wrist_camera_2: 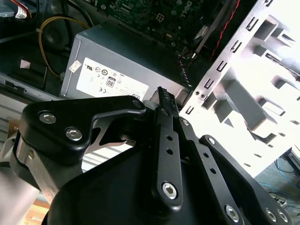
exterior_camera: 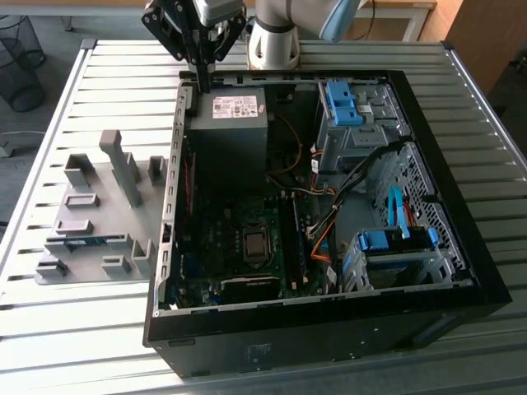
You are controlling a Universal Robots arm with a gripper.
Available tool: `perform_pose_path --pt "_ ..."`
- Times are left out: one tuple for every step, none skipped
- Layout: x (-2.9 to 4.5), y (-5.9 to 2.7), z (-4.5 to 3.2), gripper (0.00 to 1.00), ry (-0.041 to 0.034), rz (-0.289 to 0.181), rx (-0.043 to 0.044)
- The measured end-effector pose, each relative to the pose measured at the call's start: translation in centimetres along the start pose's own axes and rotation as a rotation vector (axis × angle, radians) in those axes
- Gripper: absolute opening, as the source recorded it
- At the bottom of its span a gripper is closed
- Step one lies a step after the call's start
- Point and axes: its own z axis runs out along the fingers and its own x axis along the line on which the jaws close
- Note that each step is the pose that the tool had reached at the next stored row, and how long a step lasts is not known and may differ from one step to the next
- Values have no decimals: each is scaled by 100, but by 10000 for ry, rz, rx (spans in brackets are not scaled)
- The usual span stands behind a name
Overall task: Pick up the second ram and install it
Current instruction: 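Reach for the second ram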
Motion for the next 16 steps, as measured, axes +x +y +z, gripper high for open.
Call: perform_pose_path --pt "3 0 0 10 0 0 0" --pt "6 0 1 10 0 0 -1" --pt "9 -1 1 10 0 0 0" --pt "13 -1 1 10 0 0 0" --pt "16 -1 1 10 1 0 0" --pt "19 -1 1 10 1 0 0" --pt "22 -2 2 10 0 0 0" --pt "25 -2 2 10 1 0 0" --pt "28 -2 2 10 1 0 0" --pt "31 -2 3 10 1 0 0" --pt "34 -3 3 10 0 0 0" --pt "36 -3 3 10 1 0 0" --pt "40 -3 4 10 0 0 0" --pt "43 -3 4 10 1 0 0" --pt "45 -4 5 10 0 0 0" --pt "48 -4 5 10 0 0 0"
